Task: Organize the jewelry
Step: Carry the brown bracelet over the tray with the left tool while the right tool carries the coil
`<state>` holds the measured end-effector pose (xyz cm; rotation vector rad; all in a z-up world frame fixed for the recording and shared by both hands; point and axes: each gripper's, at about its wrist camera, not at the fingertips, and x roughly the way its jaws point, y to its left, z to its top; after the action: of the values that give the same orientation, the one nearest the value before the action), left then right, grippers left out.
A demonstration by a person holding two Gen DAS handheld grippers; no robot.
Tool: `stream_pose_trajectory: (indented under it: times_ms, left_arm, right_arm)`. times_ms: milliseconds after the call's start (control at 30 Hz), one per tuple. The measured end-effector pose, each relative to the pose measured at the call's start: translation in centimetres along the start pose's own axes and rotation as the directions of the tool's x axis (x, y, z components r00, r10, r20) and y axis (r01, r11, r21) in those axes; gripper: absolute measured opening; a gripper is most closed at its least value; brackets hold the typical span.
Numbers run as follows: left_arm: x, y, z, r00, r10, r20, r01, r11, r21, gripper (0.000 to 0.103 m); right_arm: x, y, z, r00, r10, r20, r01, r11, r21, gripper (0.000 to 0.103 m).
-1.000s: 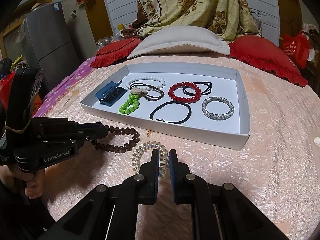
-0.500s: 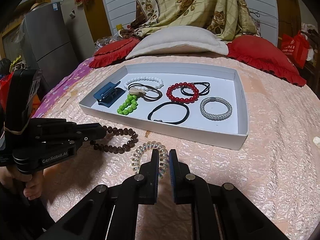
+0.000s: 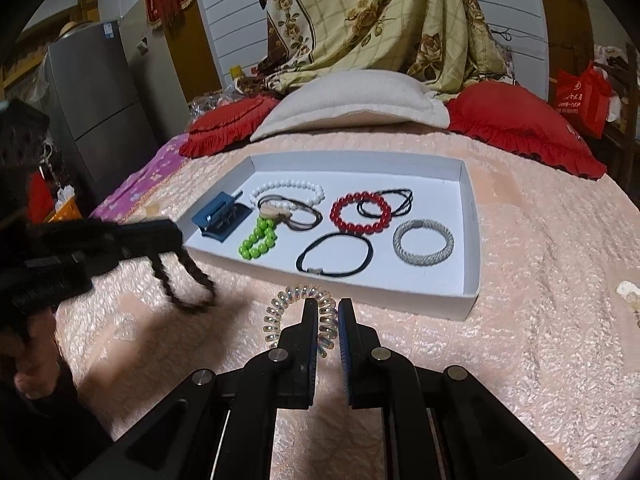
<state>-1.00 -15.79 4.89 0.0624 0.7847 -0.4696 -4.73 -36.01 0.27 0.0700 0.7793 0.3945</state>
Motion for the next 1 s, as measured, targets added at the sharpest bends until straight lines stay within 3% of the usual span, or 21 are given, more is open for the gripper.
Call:
stream_pose_trajectory:
  times_ms: [267, 433, 667, 767, 867, 1000]
  left_arm:
    - [1.2, 0.5, 4.4, 0.999, 0.038, 0.036, -0.038, 0.999, 0.002, 0.008]
    - [4.9, 2.9, 7.3, 0.999, 0.046, 0.010, -0.046, 0.998, -0.044, 0.008]
    - [10.1, 4.9, 11.1, 1.000, 0.005, -0.005, -0.005, 0.989, -0.146, 0.008]
    - [12.6, 5.4, 11.1, 1.000, 0.012, -0.025, -0.015, 0.989, -0.150, 0.008]
    - [15.1, 7.0, 10.0, 0.995, 0.036, -0.096, -0.053, 0.982, -0.182, 0.008]
    - [15.8, 8.1, 8.9, 0.988, 0.072, -0.134, -0.096, 0.978, -0.184, 0.008]
  right_arm:
    - [-0.4, -0.4, 3.7, 1.000, 0.006, 0.031, -0.005, 1.000, -0.011, 0.009]
    - [2.5, -1.8, 6.9, 1.000, -0.021, -0.011, 0.020, 1.000, -0.015, 0.009]
    - [8.4, -5.6, 11.3, 0.995, -0.073, -0.073, 0.077, 0.996, 0.045, 0.009]
    - [10.9, -7.4, 12.6, 0.991, -0.084, -0.107, 0.094, 0.992, 0.088, 0.009]
    - [12.6, -8.7, 13.2, 0.986, -0.096, -0.134, 0.111, 0.987, 0.114, 0.009]
    - [14.1, -9.1, 13.4, 0.981, -0.110, -0.160, 0.128, 0.986, 0.107, 0.009]
